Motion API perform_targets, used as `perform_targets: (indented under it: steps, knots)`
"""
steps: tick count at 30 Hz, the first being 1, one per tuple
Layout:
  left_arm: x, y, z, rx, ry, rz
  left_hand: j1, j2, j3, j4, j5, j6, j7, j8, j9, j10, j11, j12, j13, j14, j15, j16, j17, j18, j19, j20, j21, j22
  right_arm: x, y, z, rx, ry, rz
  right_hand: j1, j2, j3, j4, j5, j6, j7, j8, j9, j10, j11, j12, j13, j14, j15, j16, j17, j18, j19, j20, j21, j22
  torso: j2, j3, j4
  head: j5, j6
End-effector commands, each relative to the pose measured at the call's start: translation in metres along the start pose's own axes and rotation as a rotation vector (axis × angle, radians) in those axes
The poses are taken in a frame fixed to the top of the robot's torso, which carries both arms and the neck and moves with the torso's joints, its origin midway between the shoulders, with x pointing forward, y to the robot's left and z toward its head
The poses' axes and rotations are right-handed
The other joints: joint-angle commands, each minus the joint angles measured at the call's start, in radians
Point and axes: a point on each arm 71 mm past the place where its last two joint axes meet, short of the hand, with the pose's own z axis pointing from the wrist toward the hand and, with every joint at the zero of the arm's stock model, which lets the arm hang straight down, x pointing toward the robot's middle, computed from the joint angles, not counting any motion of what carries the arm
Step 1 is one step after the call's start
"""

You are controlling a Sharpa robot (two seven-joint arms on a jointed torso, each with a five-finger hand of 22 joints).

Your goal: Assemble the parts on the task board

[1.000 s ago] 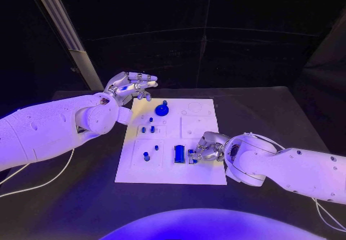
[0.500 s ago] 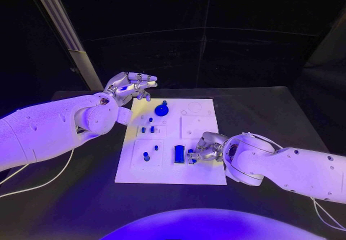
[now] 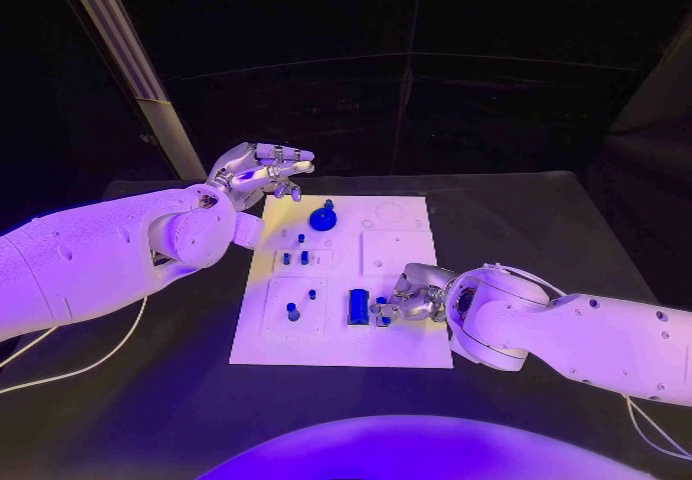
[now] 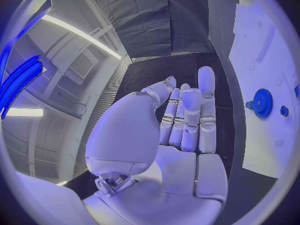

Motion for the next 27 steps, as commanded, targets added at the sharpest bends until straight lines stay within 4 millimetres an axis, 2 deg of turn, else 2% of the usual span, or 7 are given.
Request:
perform_targets:
  steps: [1, 4, 14, 19, 23, 25, 27]
  knots:
    - [0.001, -0.001, 0.000, 0.003, 0.013, -0.008, 0.000, 0.005, 0.000, -0.007, 0.006, -0.006, -0.002, 0.005, 0.002, -0.008, 0.000, 0.004, -0.001, -0.004, 0.001, -0.003, -0.001, 0.007, -0.005, 0.004, -0.005, -0.001, 0.000, 0.003, -0.002, -0.029, -0.002, -0.004, -0.008, 0.010, -0.023, 0.015, 0.010, 0.009, -0.002, -0.001, 0.003, 0.009, -0.002, 0.005, 0.011, 0.080, -0.008, 0.004, 0.144, -0.007, 0.007, -0.003, 0.007, 0.003, 0.000, 0.0002, -0.0002, 0.000, -0.001]
    - [0.001, -0.001, 0.000, 0.003, 0.012, -0.008, 0.000, 0.005, 0.000, -0.007, 0.006, -0.006, -0.002, 0.005, 0.002, -0.008, 0.000, 0.004, -0.001, -0.004, 0.001, -0.003, -0.001, 0.007, -0.005, 0.004, -0.005, -0.001, -0.001, 0.002, -0.004, -0.033, -0.008, 0.000, -0.027, 0.018, -0.052, 0.033, 0.009, 0.011, -0.002, -0.001, 0.005, 0.010, -0.002, 0.005, 0.012, 0.080, -0.009, 0.005, 0.145, -0.008, 0.007, -0.003, 0.008, 0.005, -0.001, 0.0004, -0.0002, 0.001, 0.000]
    - [0.001, -0.001, 0.000, 0.003, 0.012, -0.007, 0.000, 0.005, 0.000, -0.007, 0.006, -0.006, -0.002, 0.005, 0.002, -0.008, 0.000, 0.004, -0.001, -0.004, 0.001, -0.003, -0.001, 0.007, -0.005, 0.004, -0.005, -0.001, -0.004, -0.004, -0.008, -0.032, -0.022, 0.001, -0.037, 0.024, -0.071, 0.033, 0.005, 0.011, -0.003, -0.002, 0.007, 0.011, -0.003, 0.006, 0.013, 0.080, -0.009, 0.006, 0.147, -0.008, 0.007, -0.004, 0.008, 0.005, -0.001, 0.0001, -0.0006, -0.001, 0.000]
    - [0.001, -0.001, 0.000, 0.003, 0.013, -0.008, 0.000, 0.005, 0.000, -0.007, 0.006, -0.006, -0.002, 0.005, 0.002, -0.008, 0.000, 0.004, -0.001, -0.004, 0.001, -0.003, -0.001, 0.007, -0.005, 0.004, -0.005, -0.001, -0.006, -0.008, -0.008, -0.026, -0.022, -0.004, 0.072, 0.030, -0.072, -0.029, -0.033, 0.008, -0.003, -0.005, 0.011, 0.011, -0.003, 0.007, 0.015, 0.080, -0.010, 0.006, 0.147, -0.008, 0.007, -0.005, 0.007, 0.005, -0.001, -0.0006, -0.0003, -0.004, 0.001]
    - [0.001, -0.001, 0.001, 0.002, 0.013, -0.008, 0.000, 0.005, 0.000, -0.007, 0.006, -0.006, -0.002, 0.005, 0.002, -0.008, 0.000, 0.004, -0.001, -0.004, 0.001, -0.003, -0.001, 0.007, -0.005, 0.004, -0.005, -0.001, -0.008, -0.011, -0.008, -0.034, -0.039, -0.001, 0.163, 0.034, -0.063, -0.091, -0.132, 0.000, -0.001, -0.011, 0.012, 0.010, -0.002, 0.008, 0.018, 0.079, -0.009, 0.002, 0.142, -0.007, 0.004, -0.005, 0.003, 0.001, 0.000, -0.0003, -0.0001, -0.004, 0.003]
    - [0.001, -0.001, 0.001, 0.002, 0.013, -0.007, 0.000, 0.005, 0.000, -0.007, 0.006, -0.006, -0.002, 0.005, 0.002, -0.008, 0.000, 0.004, -0.001, -0.004, 0.001, -0.003, -0.001, 0.007, -0.005, 0.004, -0.005, -0.001, -0.011, -0.012, -0.008, -0.056, -0.058, 0.022, 0.172, 0.026, -0.069, -0.099, -0.137, -0.020, 0.008, -0.023, 0.007, 0.003, 0.004, -0.005, 0.011, 0.076, -0.005, -0.007, 0.129, -0.004, -0.003, -0.002, -0.005, -0.014, -0.001, -0.0006, 0.0008, -0.005, 0.003]
    - [0.001, -0.001, 0.001, 0.003, 0.011, -0.007, 0.000, 0.005, 0.000, -0.007, 0.006, -0.006, -0.002, 0.005, 0.002, -0.008, 0.000, 0.004, -0.001, -0.004, 0.001, -0.003, -0.001, 0.007, -0.005, 0.004, -0.005, -0.001, -0.015, -0.016, -0.010, -0.093, -0.084, 0.074, 0.171, 0.010, -0.085, -0.099, -0.100, -0.065, 0.027, -0.050, -0.004, -0.016, 0.019, -0.043, -0.012, 0.069, 0.006, -0.029, 0.100, 0.002, -0.020, 0.005, -0.029, -0.052, -0.002, -0.0009, 0.0014, -0.004, 0.005]
